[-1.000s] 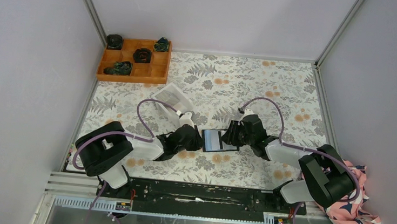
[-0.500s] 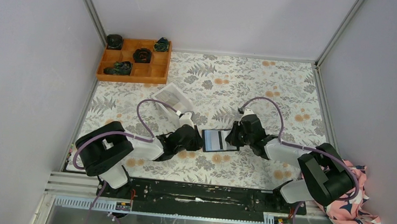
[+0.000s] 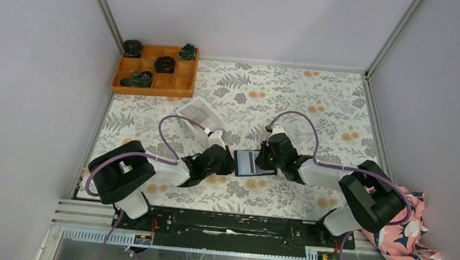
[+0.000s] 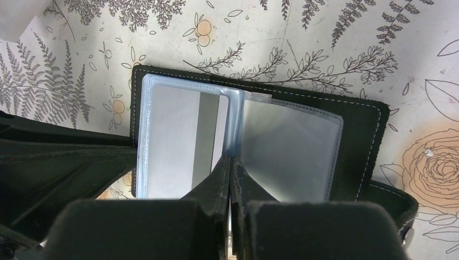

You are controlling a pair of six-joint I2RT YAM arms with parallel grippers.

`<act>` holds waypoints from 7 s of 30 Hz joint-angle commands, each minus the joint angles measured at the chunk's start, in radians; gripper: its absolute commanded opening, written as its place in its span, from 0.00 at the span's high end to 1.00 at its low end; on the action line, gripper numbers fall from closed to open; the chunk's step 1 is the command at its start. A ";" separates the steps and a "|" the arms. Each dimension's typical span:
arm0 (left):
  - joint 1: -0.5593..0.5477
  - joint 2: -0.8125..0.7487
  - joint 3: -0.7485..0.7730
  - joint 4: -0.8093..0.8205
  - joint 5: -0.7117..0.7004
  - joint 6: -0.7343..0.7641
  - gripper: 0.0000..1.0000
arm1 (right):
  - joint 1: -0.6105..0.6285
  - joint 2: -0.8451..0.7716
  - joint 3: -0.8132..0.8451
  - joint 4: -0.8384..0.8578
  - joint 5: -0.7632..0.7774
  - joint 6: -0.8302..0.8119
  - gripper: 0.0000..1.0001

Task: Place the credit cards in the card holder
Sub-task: Insert the credit card into the card holder, then pick up the credit card from the storage box.

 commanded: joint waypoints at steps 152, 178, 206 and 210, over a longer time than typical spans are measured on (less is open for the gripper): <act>0.500 -0.594 -0.048 -0.245 0.053 0.087 0.31 | 0.148 0.220 0.983 -0.505 -0.005 -0.405 1.00; 0.300 -0.624 -0.258 0.303 0.513 0.213 0.33 | 0.142 -0.391 0.413 -0.616 -0.206 -0.133 1.00; 0.289 -0.278 -0.280 0.716 0.803 0.167 0.35 | -0.006 -0.354 0.303 -0.489 -0.481 -0.103 1.00; 0.290 -0.251 -0.269 0.737 0.840 0.164 0.35 | -0.014 -0.334 0.302 -0.471 -0.514 -0.094 1.00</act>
